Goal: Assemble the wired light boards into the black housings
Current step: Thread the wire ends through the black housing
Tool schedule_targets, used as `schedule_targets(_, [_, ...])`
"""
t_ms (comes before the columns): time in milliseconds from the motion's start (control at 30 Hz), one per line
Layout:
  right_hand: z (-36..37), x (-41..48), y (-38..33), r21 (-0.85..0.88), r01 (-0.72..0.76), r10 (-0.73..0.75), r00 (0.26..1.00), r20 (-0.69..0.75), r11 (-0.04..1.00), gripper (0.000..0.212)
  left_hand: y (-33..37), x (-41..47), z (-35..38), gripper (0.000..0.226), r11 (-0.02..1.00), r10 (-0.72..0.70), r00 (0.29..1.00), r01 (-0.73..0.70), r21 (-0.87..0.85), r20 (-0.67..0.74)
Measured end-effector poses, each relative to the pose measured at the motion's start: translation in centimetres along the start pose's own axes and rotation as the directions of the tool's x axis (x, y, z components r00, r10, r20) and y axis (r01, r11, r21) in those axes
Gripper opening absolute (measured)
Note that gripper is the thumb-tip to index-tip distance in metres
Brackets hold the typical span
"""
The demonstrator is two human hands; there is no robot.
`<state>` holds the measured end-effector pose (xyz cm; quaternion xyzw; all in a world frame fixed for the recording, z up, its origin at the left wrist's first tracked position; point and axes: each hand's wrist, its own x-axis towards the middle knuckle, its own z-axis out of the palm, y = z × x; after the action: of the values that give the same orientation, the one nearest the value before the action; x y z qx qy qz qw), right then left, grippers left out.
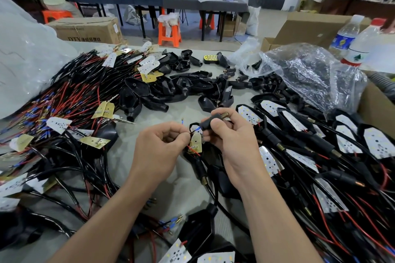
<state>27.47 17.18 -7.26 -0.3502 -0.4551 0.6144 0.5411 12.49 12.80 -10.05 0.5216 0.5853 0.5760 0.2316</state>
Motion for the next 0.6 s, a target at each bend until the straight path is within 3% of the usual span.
schedule_targets(100, [0.0, 0.0, 0.0, -0.007, -0.044, 0.044, 0.999, 0.022, 0.999, 0.022, 0.1, -0.1, 0.1, 0.011, 1.0, -0.015, 1.0, 0.015, -0.024, -0.005])
schedule_targets(200, [0.5, -0.4, 0.6, -0.039, -0.095, 0.099, 0.991, 0.093, 0.995, 0.024, 0.1, -0.2, 0.3, 0.02, 1.0, -0.003, 1.0, 0.003, -0.014, -0.017])
schedule_targets(333, [0.4, -0.2, 1.2, -0.051, -0.07, 0.075, 0.993, 0.094, 0.996, 0.025, -0.2, -0.1, 0.4, 0.025, 0.999, -0.043, 0.998, 0.041, -0.035, -0.052])
schedule_targets(500, [0.4, -0.1, 0.9, 0.067, -0.026, 0.022, 0.998, 0.063, 0.997, 0.022, -0.7, 0.4, -0.4, 0.025, 0.993, -0.121, 0.993, 0.121, 0.012, 0.012])
schedule_targets(600, [0.4, -0.1, 0.6, 0.116, -0.028, 0.021, 0.998, 0.056, 0.993, 0.022, -0.9, 0.7, -0.4, 0.022, 0.979, -0.199, 0.98, 0.2, -0.043, 0.025])
